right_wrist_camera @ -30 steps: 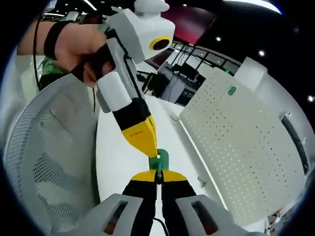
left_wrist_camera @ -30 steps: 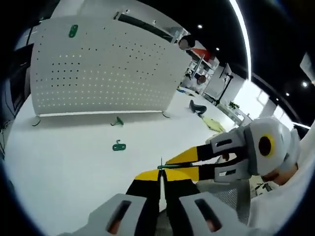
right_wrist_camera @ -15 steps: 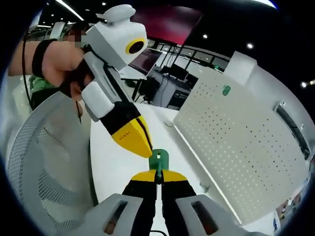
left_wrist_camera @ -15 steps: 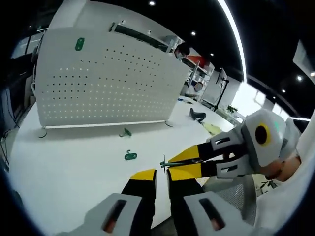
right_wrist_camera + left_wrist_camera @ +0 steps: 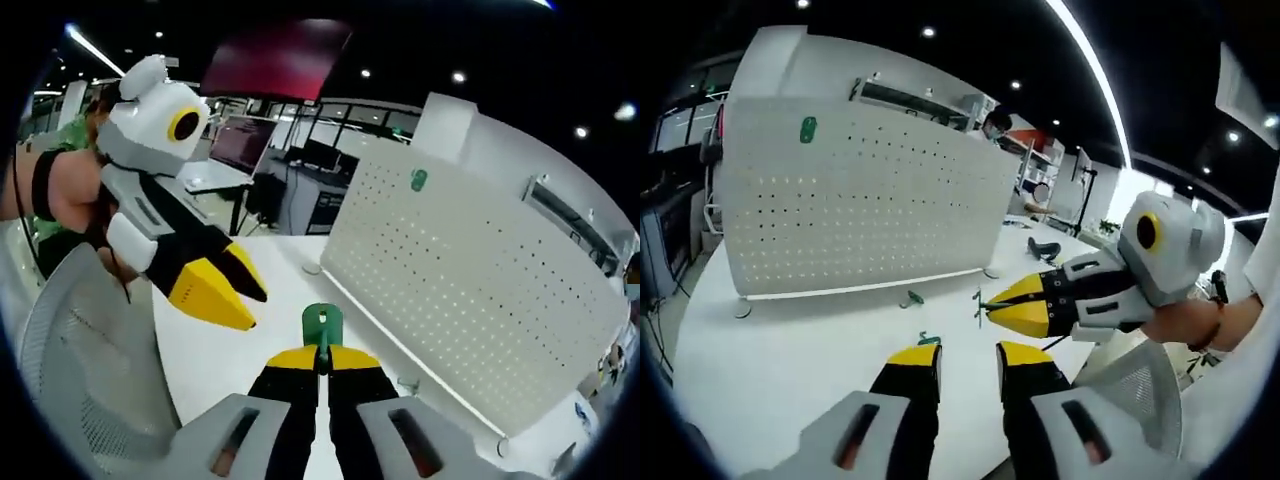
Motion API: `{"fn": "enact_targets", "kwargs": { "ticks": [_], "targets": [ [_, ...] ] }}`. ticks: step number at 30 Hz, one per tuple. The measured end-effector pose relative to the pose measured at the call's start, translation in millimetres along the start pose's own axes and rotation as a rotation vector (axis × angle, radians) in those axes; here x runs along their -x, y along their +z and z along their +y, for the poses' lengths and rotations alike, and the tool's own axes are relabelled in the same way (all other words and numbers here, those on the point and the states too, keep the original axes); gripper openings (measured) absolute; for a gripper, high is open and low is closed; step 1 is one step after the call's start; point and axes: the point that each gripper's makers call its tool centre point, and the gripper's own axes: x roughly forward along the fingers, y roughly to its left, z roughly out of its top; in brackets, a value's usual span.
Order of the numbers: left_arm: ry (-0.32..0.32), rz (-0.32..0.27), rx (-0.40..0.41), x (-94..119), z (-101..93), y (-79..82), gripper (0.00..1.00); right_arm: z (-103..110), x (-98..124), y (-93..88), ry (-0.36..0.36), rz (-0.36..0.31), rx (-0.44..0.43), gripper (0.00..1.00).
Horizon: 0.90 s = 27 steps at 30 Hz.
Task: Insert the hook assembly into the mounting plate slot until the hook locks in place.
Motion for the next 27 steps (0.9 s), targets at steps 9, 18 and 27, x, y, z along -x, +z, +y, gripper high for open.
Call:
{"fn": "enact_targets", "kwargs": {
  "ticks": [9, 18, 27],
  "targets": [
    [-0.003, -0.067, -0.042, 11, 11.6, 9.8, 0.31, -18, -14, 16.8, -0.051, -0.031, -0.087, 0.01],
    [0.009, -0.127, -0.068, 27, 25.0, 16.1, 0.36, -35, -25, 32.4, -0.100, -0.056, -0.139, 0.01],
    [0.026, -0.157, -0.093, 42, 37.9, 14.8, 0.41, -33, -42, 44.5, -0.081, -0.088, -0.219, 0.01]
  ]
}}
